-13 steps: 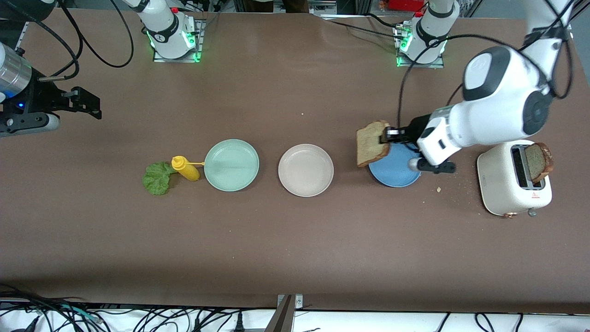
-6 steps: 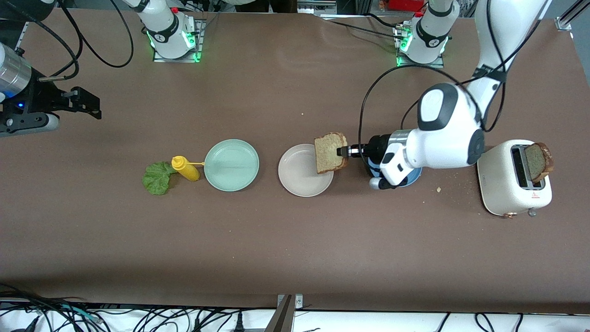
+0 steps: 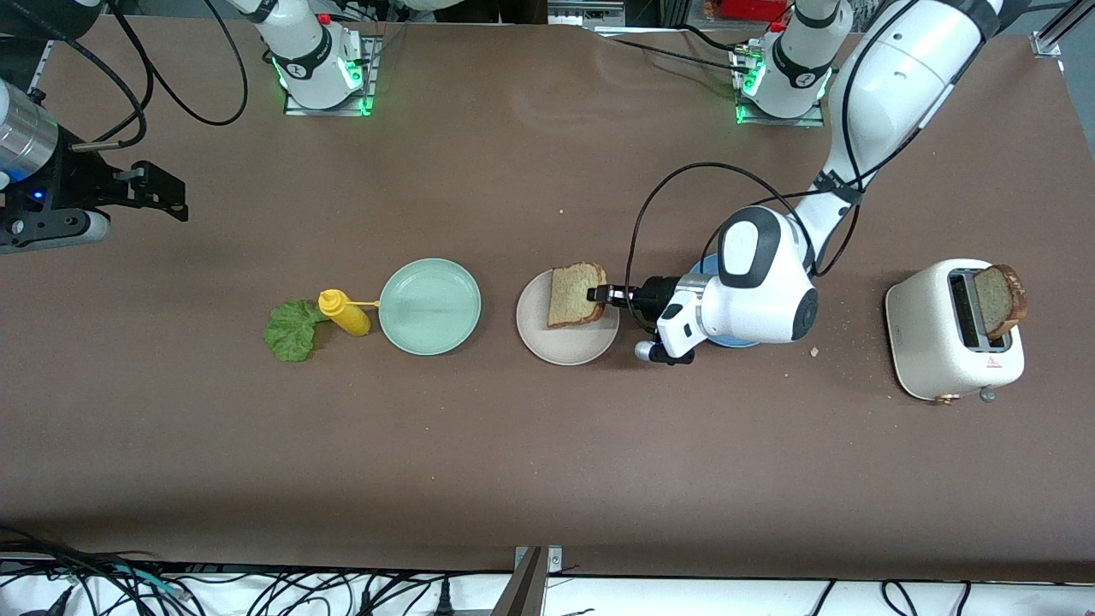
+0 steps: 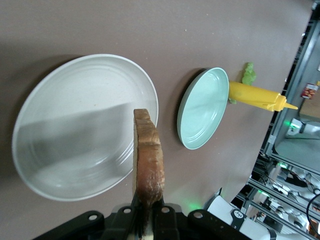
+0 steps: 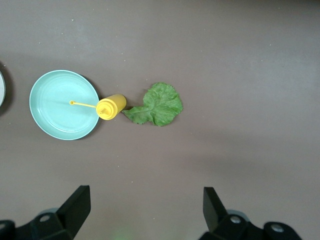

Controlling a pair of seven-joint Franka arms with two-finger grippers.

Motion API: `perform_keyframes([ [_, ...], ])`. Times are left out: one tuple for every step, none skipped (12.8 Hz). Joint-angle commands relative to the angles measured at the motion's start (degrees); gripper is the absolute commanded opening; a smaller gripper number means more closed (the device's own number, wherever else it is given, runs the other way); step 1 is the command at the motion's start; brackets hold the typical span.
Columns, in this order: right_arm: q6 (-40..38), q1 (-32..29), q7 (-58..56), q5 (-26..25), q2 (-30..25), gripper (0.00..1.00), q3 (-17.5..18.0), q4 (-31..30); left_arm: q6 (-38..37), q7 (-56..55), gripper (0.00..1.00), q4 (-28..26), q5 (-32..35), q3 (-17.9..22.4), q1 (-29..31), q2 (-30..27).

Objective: Make sandwich in beige plate with both arms
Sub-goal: 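Lower the bread onto the beige plate and open the left gripper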

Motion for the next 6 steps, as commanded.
perform_keyframes([
  [-0.3, -0.2, 0.6, 0.0, 0.2, 1.00, 0.3, 1.0, 4.0, 7.7, 0.00, 1.7, -5.6, 0.1, -2.0, 2.8],
  [-0.3, -0.2, 0.6, 0.0, 0.2, 1.00, 0.2, 1.0, 4.6, 9.9, 0.00, 1.5, -7.2, 0.1, -2.4, 3.1],
  [-0.3, -0.3, 0.6, 0.0, 0.2, 1.00, 0.3, 0.9, 4.6, 11.8, 0.00, 1.3, -7.6, 0.1, -2.4, 3.4],
  [-0.3, -0.3, 0.6, 0.0, 0.2, 1.00, 0.2, 0.9, 4.6, 13.0, 0.00, 1.3, -7.6, 0.1, -2.2, 3.6],
  [-0.3, -0.3, 0.5, 0.0, 0.2, 1.00, 0.2, 0.9, 4.7, 13.5, 0.00, 1.4, -7.5, 0.3, -2.4, 3.8],
  [-0.3, -0.3, 0.6, 0.0, 0.2, 1.00, 0.2, 0.9, 5.8, 13.9, 0.13, 1.4, -7.5, 0.3, -2.4, 4.5],
])
